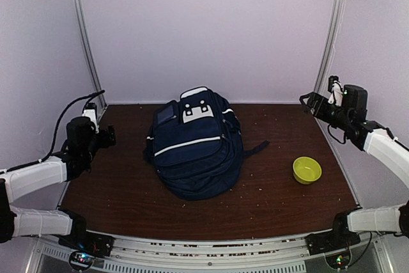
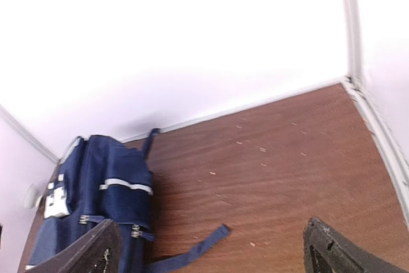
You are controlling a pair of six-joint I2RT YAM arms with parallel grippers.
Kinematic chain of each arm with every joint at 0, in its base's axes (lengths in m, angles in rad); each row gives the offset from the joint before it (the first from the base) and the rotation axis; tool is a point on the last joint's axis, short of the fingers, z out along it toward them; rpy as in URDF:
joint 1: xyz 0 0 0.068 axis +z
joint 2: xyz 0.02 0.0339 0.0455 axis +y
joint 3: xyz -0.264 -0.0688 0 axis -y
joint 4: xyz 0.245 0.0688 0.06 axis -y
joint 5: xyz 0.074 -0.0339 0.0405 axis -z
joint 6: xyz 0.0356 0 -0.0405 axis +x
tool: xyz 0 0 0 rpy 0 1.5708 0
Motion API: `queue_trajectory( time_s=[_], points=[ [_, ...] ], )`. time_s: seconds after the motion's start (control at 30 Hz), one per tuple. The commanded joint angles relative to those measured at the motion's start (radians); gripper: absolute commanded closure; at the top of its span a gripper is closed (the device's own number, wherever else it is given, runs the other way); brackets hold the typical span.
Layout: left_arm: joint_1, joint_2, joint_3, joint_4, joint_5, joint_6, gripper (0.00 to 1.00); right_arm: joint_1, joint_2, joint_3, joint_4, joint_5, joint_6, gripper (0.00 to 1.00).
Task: Pack the student bag
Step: Reset both arms
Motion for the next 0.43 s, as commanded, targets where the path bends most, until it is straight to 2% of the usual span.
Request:
queue_trajectory(
  time_s=[0.0, 0.2, 0.4],
  points=[
    [0.03, -0.052, -0.046, 0.044, -0.131, -0.107, 0.02, -0.024, -0.103, -0.119, 0.072, 0.176, 0.045, 0.0],
    [0.032, -0.085, -0.072, 0.079, -0.321, 0.021, 0.02, -0.026, -0.175, -0.223, 0.114, 0.279, 0.011, 0.0],
    [0.031, -0.102, -0.092, 0.111, -0.276, 0.052, 0.02, -0.025, -0.19, -0.269, 0.217, 0.262, 0.032, 0.0]
  ],
)
